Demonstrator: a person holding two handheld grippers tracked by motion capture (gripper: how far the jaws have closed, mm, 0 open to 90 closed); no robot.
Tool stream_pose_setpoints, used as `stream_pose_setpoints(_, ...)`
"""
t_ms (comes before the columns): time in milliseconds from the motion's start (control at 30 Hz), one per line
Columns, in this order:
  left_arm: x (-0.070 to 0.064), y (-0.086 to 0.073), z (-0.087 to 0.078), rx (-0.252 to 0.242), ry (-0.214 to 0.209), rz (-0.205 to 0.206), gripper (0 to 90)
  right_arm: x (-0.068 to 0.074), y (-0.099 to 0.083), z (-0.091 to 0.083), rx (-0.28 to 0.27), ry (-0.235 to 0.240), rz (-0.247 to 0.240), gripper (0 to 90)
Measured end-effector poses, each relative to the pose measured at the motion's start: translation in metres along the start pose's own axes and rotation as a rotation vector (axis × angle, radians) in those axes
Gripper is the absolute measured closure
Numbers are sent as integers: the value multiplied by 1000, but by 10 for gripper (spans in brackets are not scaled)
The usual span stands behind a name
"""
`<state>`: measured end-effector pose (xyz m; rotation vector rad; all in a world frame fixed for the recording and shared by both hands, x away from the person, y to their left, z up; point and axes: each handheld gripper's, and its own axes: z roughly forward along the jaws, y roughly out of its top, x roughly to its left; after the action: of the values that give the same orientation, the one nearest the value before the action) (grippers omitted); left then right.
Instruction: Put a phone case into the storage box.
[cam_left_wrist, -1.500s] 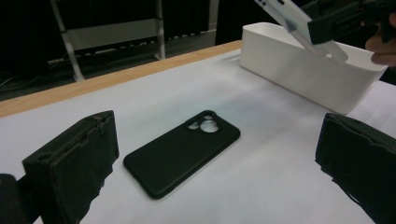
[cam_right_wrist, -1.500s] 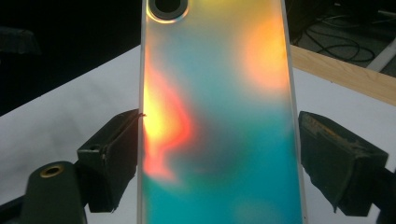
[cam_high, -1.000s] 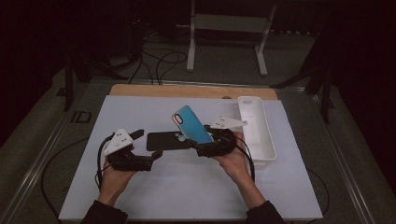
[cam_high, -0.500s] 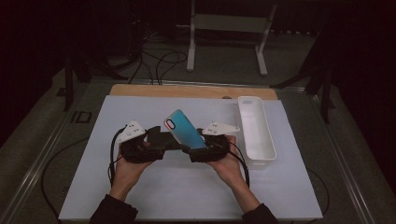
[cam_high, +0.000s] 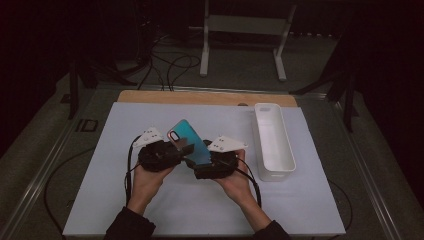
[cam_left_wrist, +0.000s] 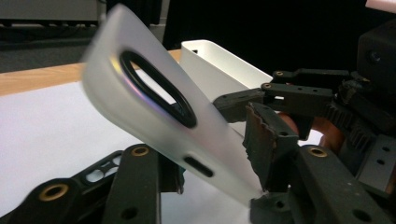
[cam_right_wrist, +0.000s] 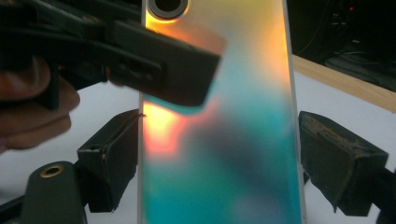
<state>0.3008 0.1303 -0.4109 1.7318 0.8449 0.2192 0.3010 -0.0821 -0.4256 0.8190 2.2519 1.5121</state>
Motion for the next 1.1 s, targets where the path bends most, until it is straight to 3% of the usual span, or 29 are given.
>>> stream_pose_setpoints(233,-4,-1,4,2,-12,12,743,4,2,1,-47,-19,20,167)
stream_pose_setpoints(467,-7,-1,6,29,-1,32,837,8,-1,6,-33,-49,24,169)
stream_pose_setpoints(1100,-5,-2,1,31,57,59,859,-2,-8,2,65,-39,0,104)
